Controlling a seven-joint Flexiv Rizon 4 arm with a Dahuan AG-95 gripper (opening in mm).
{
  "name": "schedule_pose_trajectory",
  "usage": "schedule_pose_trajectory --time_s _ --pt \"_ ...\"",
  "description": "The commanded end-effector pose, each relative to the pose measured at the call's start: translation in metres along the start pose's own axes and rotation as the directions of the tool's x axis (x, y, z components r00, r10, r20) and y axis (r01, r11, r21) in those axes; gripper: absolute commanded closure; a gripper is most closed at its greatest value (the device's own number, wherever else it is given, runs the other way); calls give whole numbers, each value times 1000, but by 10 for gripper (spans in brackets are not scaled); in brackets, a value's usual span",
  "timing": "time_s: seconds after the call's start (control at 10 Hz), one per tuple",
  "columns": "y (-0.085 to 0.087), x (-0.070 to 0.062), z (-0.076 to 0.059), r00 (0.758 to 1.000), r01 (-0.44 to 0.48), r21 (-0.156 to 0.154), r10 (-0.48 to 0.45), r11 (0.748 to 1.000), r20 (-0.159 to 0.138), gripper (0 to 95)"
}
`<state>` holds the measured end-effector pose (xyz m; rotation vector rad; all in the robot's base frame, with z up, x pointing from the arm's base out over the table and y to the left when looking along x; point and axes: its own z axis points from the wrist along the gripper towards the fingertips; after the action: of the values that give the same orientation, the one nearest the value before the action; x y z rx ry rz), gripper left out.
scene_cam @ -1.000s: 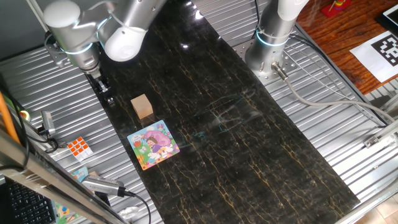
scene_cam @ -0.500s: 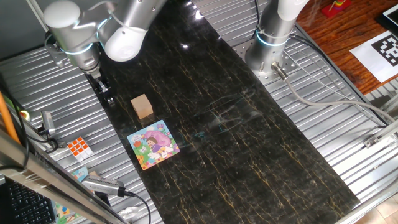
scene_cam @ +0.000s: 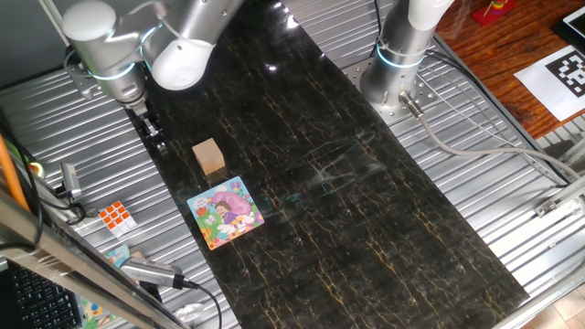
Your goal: Assemble one piece of a puzzle
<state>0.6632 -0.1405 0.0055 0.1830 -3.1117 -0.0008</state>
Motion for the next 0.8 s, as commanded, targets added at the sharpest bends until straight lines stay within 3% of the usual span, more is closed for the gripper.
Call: schedule_pose_trajectory --time_s 0.1,0.5,0.8 --pt "0 0 0 1000 2 2 -2 1000 -2 570" --pt "6 5 -14 1000 18 -3 -18 1000 -6 570" --pt "22 13 -38 999 40 -7 -40 999 -17 570"
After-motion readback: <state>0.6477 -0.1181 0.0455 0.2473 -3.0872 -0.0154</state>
